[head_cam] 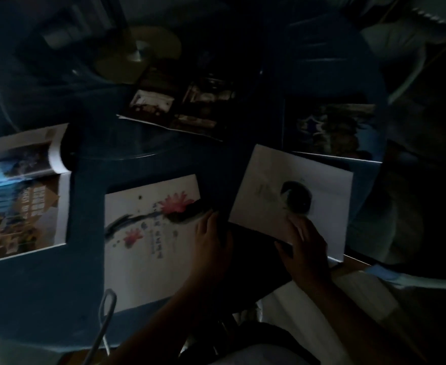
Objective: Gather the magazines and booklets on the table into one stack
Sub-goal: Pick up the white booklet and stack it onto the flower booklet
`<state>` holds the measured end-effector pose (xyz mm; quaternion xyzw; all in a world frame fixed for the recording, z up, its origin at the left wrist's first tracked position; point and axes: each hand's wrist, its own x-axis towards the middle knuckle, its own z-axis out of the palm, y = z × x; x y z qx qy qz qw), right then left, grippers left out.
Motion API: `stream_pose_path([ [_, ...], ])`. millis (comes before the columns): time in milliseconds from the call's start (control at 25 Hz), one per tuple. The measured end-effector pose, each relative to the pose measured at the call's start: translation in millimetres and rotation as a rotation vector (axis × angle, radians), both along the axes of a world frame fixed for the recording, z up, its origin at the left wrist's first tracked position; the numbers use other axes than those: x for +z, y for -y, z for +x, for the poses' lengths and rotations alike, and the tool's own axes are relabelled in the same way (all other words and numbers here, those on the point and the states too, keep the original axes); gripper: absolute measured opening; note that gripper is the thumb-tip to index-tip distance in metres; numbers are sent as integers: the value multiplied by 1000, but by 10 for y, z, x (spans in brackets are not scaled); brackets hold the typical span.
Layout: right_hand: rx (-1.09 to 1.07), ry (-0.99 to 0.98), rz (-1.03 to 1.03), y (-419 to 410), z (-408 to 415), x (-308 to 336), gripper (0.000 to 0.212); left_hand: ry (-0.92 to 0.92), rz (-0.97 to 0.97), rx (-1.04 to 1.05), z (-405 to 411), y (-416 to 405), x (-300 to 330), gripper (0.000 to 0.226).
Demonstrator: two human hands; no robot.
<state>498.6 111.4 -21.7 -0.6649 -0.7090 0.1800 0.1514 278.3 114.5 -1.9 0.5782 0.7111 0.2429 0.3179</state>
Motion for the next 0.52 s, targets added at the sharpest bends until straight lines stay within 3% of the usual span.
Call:
stream_pose_path([
  [160, 70, 87, -90, 93, 431, -188, 76, -34, -109, -20, 466, -203, -101, 61],
  [280, 84, 79, -25, 108, 481, -273, 69, -91, -147, -6, 633, -169, -88, 63],
  [440, 101, 193, 94, 56, 511, -283, 57, 100, -310, 293, 709, -450, 45, 54],
  [520, 89, 224, 95, 53, 510, -289, 64, 205, -315, 387, 689, -559, 145, 33],
])
